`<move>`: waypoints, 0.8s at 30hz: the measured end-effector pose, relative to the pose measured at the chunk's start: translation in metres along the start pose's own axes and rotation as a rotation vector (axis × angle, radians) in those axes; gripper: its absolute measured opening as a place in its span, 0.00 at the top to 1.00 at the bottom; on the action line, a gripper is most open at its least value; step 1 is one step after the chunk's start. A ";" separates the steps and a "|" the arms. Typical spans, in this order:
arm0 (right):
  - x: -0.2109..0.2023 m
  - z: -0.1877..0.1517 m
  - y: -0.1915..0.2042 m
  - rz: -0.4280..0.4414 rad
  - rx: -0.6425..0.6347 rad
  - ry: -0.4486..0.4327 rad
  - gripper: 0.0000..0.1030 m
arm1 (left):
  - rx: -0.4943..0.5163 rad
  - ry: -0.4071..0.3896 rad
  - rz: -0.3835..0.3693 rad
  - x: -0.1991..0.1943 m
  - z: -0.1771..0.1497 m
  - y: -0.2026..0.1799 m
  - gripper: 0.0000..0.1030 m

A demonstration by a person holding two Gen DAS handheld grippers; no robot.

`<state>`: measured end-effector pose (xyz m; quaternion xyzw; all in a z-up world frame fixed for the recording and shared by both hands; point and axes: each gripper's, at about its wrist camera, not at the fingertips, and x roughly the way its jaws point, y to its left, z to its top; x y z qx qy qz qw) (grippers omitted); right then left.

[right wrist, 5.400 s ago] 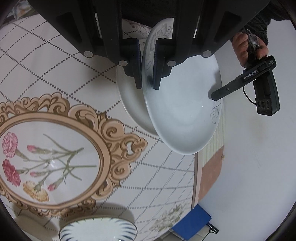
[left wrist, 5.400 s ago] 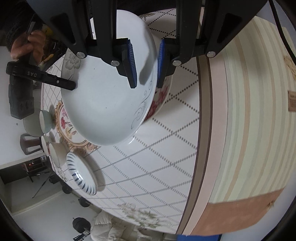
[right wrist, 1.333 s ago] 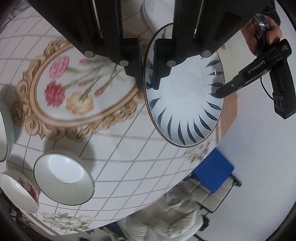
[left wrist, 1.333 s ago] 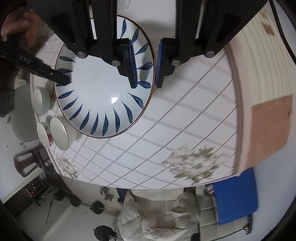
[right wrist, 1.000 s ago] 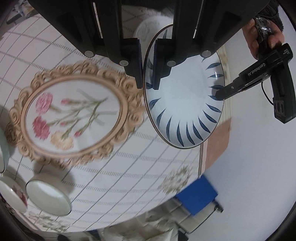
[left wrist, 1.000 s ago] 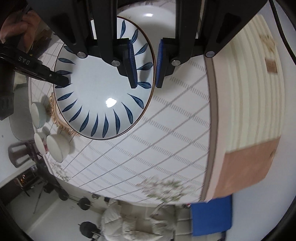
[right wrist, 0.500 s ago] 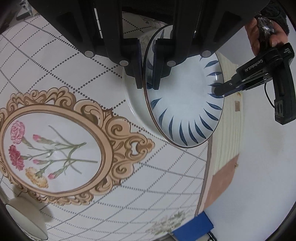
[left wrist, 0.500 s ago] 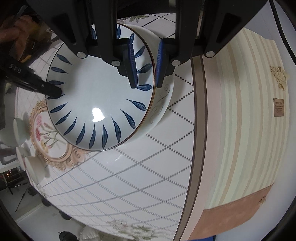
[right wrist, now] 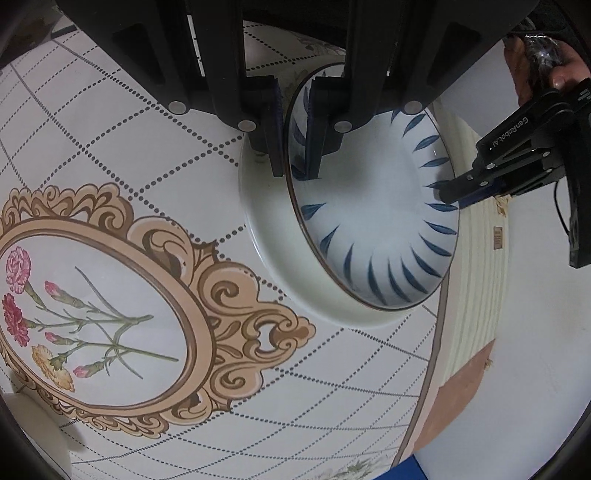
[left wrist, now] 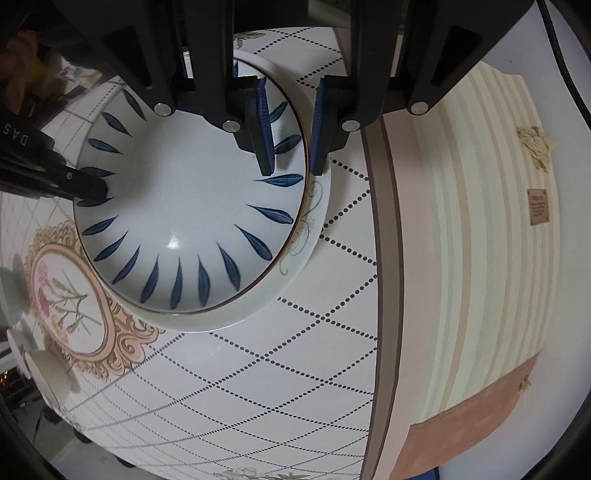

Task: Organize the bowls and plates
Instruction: 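Carry the blue-striped plate with both tools onto the plate stack, release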

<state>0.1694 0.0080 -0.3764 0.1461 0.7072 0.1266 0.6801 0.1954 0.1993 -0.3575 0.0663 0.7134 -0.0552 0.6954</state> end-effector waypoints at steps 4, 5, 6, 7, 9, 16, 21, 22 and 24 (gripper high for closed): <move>0.004 0.003 0.006 -0.047 -0.010 0.020 0.88 | 0.038 0.007 0.060 0.002 0.003 -0.016 0.84; 0.004 0.004 0.007 -0.063 -0.006 0.027 0.89 | 0.041 0.007 0.067 0.003 0.004 -0.019 0.84; 0.006 0.005 0.010 -0.079 -0.011 0.029 0.89 | 0.047 0.011 0.078 0.003 0.004 -0.021 0.84; 0.007 0.005 0.012 -0.104 -0.023 0.032 0.89 | 0.050 0.012 0.086 0.004 0.004 -0.024 0.84; 0.007 0.006 0.016 -0.132 -0.022 0.042 0.89 | 0.052 0.012 0.101 0.004 0.004 -0.028 0.84; 0.001 0.013 0.028 -0.212 -0.019 0.050 0.89 | 0.020 0.021 0.111 0.005 0.000 -0.028 0.84; -0.010 0.014 0.033 -0.237 -0.027 0.048 0.88 | -0.060 0.022 0.093 -0.007 -0.008 -0.008 0.83; -0.013 0.014 0.034 -0.245 -0.030 0.049 0.86 | -0.077 0.018 0.089 -0.011 -0.010 -0.004 0.83; -0.020 0.009 0.037 -0.260 -0.032 0.048 0.78 | -0.100 0.004 0.086 -0.022 -0.015 0.000 0.83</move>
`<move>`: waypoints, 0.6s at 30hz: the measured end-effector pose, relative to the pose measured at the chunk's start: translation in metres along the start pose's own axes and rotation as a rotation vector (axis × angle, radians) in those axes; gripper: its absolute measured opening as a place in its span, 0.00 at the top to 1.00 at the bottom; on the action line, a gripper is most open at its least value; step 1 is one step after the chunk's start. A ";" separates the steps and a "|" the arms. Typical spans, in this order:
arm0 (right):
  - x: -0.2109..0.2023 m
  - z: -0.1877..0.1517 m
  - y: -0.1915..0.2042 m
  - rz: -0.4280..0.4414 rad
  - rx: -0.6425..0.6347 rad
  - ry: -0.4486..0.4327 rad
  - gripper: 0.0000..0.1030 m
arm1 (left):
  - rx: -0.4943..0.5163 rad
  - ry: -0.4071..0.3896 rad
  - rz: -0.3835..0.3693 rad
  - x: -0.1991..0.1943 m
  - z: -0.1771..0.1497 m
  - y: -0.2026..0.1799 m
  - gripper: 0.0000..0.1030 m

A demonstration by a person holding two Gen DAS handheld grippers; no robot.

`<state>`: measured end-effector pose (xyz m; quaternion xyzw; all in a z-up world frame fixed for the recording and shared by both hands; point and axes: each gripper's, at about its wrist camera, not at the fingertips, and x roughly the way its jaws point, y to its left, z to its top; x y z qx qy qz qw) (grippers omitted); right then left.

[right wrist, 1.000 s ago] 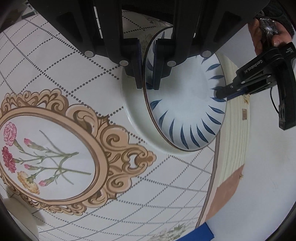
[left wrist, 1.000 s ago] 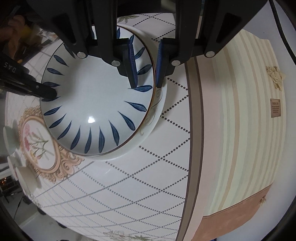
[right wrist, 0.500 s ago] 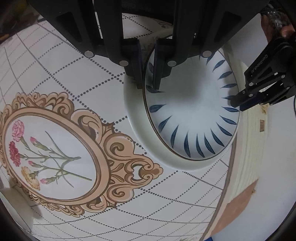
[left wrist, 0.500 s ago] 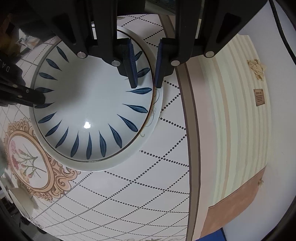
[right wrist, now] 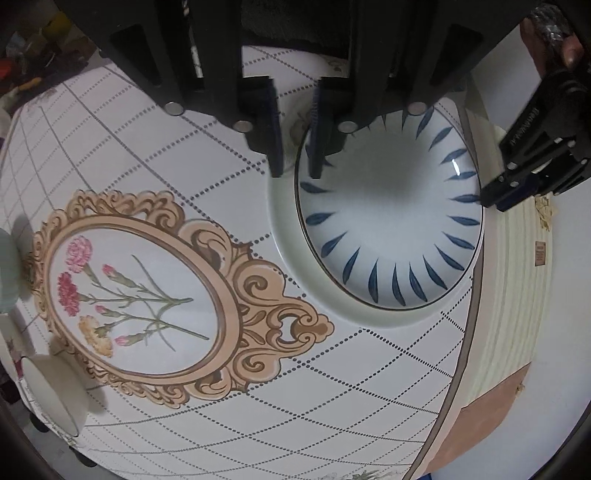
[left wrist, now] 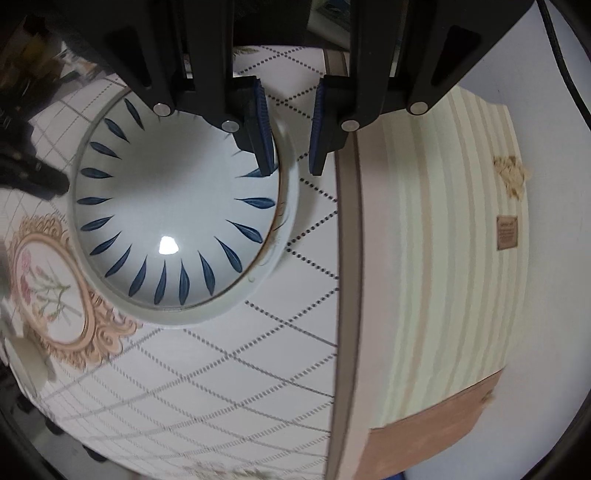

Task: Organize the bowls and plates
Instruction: 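Carry the blue-striped plate with both tools onto the plate stack, release, then raise both tools away from the plate stack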

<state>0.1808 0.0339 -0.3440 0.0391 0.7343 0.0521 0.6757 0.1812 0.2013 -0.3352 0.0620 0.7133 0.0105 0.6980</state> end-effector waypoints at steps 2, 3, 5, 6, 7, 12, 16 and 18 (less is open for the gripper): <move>-0.010 -0.005 0.004 -0.007 -0.007 -0.008 0.63 | -0.017 -0.016 -0.003 -0.013 -0.003 0.003 0.81; -0.016 -0.008 0.005 -0.013 -0.015 -0.017 0.42 | -0.028 -0.030 -0.012 -0.022 -0.006 0.004 0.80; -0.033 -0.016 0.010 -0.029 -0.038 -0.054 0.11 | -0.040 -0.051 -0.032 -0.040 -0.012 0.004 0.76; -0.041 -0.020 0.013 -0.038 -0.051 -0.076 0.10 | -0.038 -0.056 -0.043 -0.046 -0.015 0.004 0.75; -0.050 -0.024 0.014 -0.049 -0.064 -0.092 0.10 | -0.033 -0.068 -0.051 -0.055 -0.017 0.003 0.72; -0.096 -0.045 0.021 -0.085 -0.103 -0.157 0.01 | -0.027 -0.135 -0.072 -0.095 -0.018 -0.001 0.59; -0.128 -0.055 0.029 -0.099 -0.106 -0.214 0.01 | -0.029 -0.188 -0.089 -0.121 -0.023 -0.002 0.17; -0.142 -0.059 0.028 -0.101 -0.098 -0.238 0.01 | -0.028 -0.230 -0.085 -0.139 -0.028 -0.004 0.16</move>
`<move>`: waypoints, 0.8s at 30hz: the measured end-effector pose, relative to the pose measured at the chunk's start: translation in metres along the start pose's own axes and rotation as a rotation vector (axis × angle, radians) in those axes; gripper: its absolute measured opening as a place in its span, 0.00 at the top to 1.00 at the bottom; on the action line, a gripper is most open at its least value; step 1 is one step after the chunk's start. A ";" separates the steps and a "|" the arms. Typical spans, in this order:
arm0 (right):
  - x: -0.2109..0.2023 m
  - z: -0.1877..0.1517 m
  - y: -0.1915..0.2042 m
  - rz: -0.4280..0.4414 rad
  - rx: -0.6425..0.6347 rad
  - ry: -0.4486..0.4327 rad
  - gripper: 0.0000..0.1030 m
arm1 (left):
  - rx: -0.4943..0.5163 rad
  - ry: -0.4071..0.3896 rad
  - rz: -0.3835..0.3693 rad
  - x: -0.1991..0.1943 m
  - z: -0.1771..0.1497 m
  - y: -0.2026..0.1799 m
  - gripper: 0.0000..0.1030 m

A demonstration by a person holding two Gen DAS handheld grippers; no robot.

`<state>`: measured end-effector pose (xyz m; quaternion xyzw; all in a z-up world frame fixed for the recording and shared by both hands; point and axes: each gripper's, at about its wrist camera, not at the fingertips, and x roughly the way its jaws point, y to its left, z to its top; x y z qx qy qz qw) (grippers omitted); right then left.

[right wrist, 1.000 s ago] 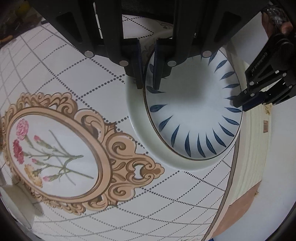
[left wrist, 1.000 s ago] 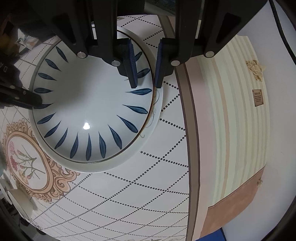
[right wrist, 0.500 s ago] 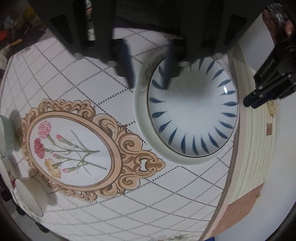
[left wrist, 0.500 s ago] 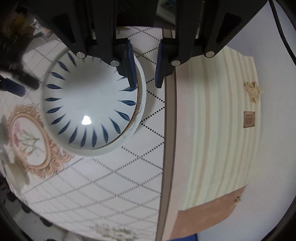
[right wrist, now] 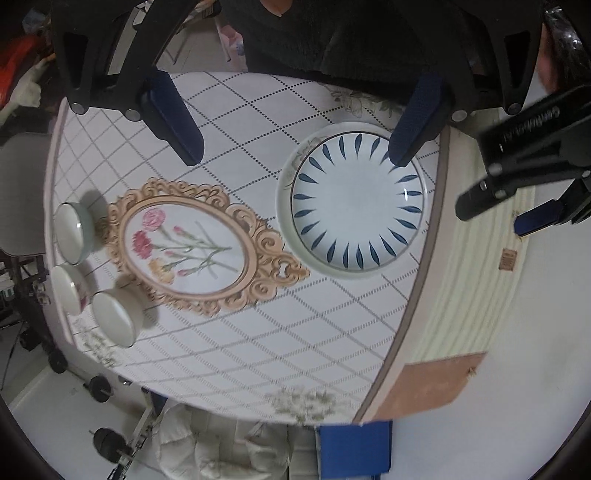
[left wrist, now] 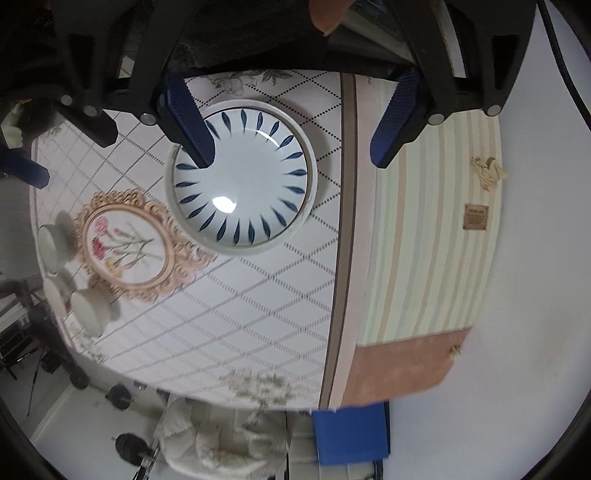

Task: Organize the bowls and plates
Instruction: 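Raise both tools away from the plate stack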

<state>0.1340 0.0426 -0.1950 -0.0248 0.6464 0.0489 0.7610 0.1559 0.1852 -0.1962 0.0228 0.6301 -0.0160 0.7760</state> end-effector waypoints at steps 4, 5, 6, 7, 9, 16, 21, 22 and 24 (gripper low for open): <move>-0.034 -0.004 -0.003 -0.016 0.019 -0.046 0.01 | -0.001 -0.041 -0.009 -0.024 -0.001 0.001 0.09; -0.042 -0.006 -0.004 -0.018 0.023 -0.060 0.01 | -0.006 -0.057 -0.014 -0.032 -0.002 0.002 0.09; -0.050 -0.008 -0.004 -0.021 0.028 -0.072 0.01 | -0.009 -0.067 -0.020 -0.039 -0.002 0.002 0.09; -0.059 -0.010 -0.005 -0.026 0.032 -0.083 0.01 | -0.011 -0.073 -0.024 -0.044 -0.002 0.002 0.08; -0.072 -0.013 -0.006 -0.032 0.041 -0.098 0.01 | -0.017 -0.099 -0.030 -0.059 -0.003 0.003 0.06; -0.121 -0.023 -0.008 -0.060 0.053 -0.184 0.00 | -0.010 -0.167 -0.035 -0.099 -0.008 0.001 0.04; -0.147 -0.027 -0.008 -0.072 0.050 -0.220 0.00 | 0.000 -0.189 -0.032 -0.113 -0.014 0.001 0.03; -0.150 -0.027 -0.008 -0.073 0.047 -0.223 0.00 | -0.002 -0.188 -0.035 -0.114 -0.015 0.001 0.03; -0.155 -0.029 -0.007 -0.080 0.043 -0.228 0.00 | -0.008 -0.181 -0.039 -0.116 -0.018 0.002 0.03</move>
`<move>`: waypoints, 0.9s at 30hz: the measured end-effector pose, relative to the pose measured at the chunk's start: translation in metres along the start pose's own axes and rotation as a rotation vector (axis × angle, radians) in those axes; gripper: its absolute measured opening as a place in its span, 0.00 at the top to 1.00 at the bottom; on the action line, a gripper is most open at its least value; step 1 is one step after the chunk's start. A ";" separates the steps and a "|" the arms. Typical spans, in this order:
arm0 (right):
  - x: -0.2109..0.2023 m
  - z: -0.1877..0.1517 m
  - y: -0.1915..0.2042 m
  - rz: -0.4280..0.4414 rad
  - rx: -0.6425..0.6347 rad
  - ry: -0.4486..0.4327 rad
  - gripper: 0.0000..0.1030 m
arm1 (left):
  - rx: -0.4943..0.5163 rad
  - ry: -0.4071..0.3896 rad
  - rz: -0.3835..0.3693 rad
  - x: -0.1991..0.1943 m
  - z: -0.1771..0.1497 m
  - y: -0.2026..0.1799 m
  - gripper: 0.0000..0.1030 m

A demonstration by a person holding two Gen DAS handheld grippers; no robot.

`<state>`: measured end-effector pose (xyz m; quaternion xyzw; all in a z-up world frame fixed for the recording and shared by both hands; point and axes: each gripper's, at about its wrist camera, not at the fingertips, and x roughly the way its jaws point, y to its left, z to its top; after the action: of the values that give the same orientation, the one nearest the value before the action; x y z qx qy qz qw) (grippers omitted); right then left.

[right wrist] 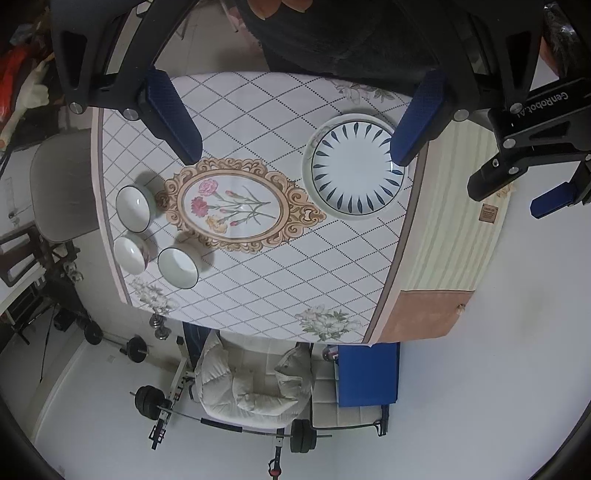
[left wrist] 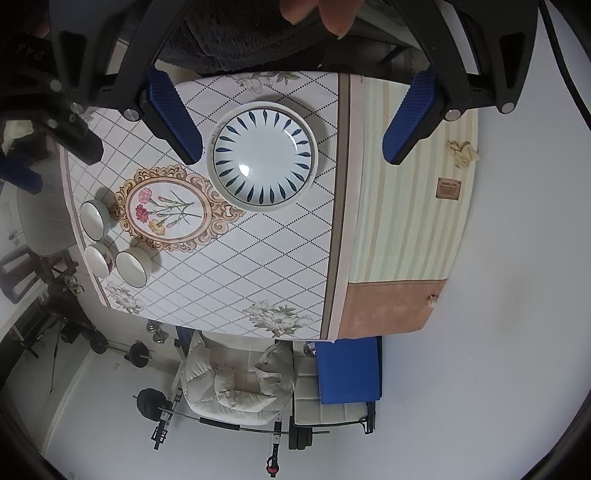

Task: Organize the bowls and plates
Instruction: 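Raise both tools away from the plate stack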

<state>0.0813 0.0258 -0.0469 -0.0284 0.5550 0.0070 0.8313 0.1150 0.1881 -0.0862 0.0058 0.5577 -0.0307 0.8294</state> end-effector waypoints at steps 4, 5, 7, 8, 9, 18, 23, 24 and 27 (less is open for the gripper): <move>-0.005 -0.002 0.000 0.006 -0.003 0.013 0.00 | -0.001 -0.009 0.008 -0.007 -0.002 0.000 0.03; -0.006 -0.004 0.001 0.005 -0.007 0.012 0.00 | -0.004 -0.014 0.010 -0.009 -0.003 0.000 0.03; -0.009 -0.005 0.001 0.003 -0.011 0.009 0.00 | -0.005 -0.019 0.007 -0.012 -0.003 0.000 0.03; -0.010 -0.005 0.001 0.002 -0.014 0.007 0.00 | -0.003 -0.022 0.006 -0.013 -0.003 -0.001 0.03; -0.011 -0.006 0.001 0.000 -0.014 0.008 0.00 | -0.001 -0.025 0.005 -0.014 -0.003 -0.001 0.03; -0.006 -0.007 -0.013 0.002 0.019 0.021 0.00 | 0.001 -0.020 -0.008 -0.008 0.005 -0.011 0.02; 0.011 -0.008 -0.043 0.029 0.093 0.051 0.00 | 0.022 -0.013 -0.019 0.004 0.016 -0.033 0.02; 0.015 -0.008 -0.050 0.036 0.111 0.055 0.00 | 0.031 -0.015 -0.012 0.008 0.020 -0.041 0.02; 0.028 -0.007 -0.077 0.051 0.167 0.064 0.00 | 0.071 -0.013 -0.005 0.020 0.031 -0.067 0.02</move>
<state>0.0893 -0.0521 -0.0725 0.0552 0.5805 -0.0190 0.8121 0.1473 0.1189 -0.0916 0.0334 0.5508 -0.0528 0.8323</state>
